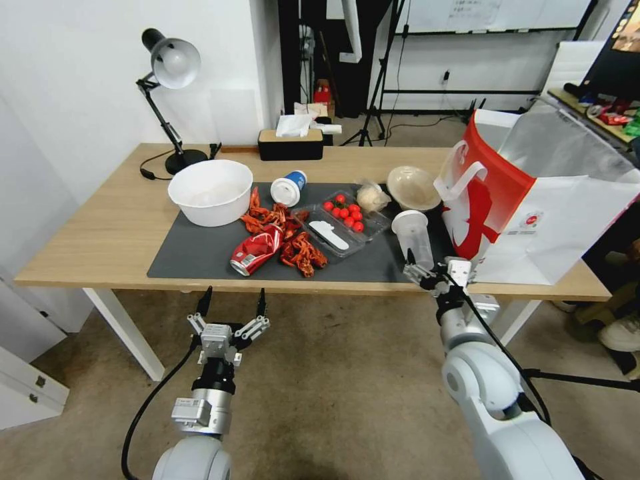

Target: Pick up the trash from the table and place it into the takeout bag.

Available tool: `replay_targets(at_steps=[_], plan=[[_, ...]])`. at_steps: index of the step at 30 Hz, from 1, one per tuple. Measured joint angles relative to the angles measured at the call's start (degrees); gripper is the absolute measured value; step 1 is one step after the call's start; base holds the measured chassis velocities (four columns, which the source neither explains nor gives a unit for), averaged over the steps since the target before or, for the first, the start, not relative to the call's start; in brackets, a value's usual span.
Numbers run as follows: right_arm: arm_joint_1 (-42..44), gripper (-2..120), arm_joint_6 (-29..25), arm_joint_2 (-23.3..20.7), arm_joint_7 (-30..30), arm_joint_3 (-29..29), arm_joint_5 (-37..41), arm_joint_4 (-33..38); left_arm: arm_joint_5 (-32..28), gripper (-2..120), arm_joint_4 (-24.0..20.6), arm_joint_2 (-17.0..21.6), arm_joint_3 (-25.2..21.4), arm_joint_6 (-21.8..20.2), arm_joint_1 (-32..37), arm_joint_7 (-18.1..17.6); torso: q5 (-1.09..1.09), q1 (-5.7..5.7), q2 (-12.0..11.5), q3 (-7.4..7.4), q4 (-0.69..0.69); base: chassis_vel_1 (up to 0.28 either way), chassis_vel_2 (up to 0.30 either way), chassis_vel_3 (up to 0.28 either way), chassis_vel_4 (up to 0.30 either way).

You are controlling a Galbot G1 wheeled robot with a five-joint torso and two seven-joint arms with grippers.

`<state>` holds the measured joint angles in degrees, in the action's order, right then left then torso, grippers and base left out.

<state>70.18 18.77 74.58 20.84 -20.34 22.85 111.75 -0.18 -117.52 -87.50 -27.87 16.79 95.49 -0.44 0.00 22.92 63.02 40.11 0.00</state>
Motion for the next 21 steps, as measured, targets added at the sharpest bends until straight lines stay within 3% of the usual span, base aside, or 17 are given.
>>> replay_targets(at_steps=[21], plan=[[-5.07,100,5.79,0.79,4.39,2.02,4.16,-1.44,0.07,100,0.30,0.33,-0.61,1.07,0.22,-0.08,-0.01,0.00,0.00,0.00,0.00,0.000,0.000,0.000,0.000]])
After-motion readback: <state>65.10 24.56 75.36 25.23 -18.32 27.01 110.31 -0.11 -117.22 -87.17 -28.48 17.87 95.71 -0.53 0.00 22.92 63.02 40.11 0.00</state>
